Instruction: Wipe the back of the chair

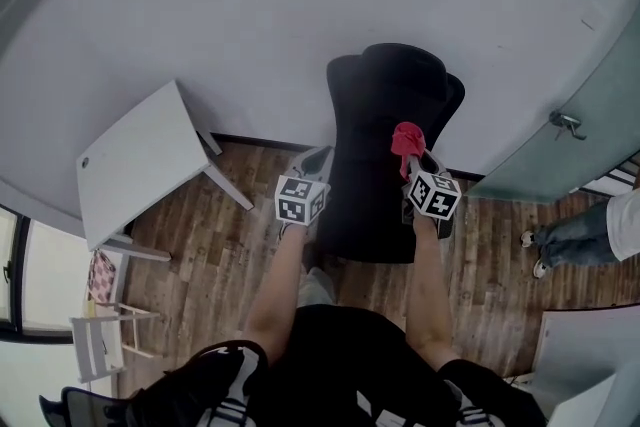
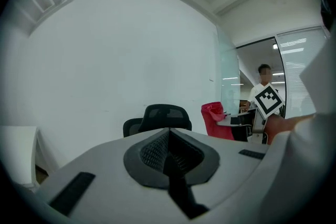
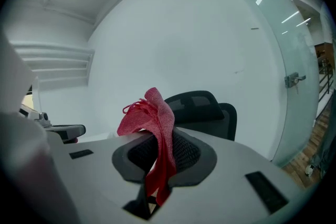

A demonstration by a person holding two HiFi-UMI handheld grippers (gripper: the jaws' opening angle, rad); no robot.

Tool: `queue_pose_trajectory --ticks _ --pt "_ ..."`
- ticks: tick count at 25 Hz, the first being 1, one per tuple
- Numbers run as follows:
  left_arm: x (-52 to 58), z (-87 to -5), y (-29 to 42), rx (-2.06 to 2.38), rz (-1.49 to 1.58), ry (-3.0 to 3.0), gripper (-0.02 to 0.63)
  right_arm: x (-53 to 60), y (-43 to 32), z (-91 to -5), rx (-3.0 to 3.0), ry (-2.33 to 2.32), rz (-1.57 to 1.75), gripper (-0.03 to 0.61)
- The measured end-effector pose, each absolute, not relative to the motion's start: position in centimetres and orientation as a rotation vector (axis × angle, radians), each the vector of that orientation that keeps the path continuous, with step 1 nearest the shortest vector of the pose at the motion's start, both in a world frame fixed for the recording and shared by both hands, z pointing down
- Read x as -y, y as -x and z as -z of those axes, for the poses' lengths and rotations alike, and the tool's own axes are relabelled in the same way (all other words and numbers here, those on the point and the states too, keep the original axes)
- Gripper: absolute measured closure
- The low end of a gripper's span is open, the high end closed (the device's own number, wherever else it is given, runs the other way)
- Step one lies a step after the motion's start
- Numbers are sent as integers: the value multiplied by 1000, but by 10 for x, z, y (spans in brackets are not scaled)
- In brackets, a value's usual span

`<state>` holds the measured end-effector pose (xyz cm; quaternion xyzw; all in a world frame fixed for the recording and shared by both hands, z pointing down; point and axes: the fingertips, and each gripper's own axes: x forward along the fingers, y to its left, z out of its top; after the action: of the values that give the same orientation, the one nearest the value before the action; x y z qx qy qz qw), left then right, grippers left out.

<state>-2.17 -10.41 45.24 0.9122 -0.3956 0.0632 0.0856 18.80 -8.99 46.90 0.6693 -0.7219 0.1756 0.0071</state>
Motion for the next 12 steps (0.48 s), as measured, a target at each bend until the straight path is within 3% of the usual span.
queue_pose_trajectory --ticks 12 --pt "264 -460 1 935 -194 -2822 588 275 -155 -480 2174 -2105 -456 509"
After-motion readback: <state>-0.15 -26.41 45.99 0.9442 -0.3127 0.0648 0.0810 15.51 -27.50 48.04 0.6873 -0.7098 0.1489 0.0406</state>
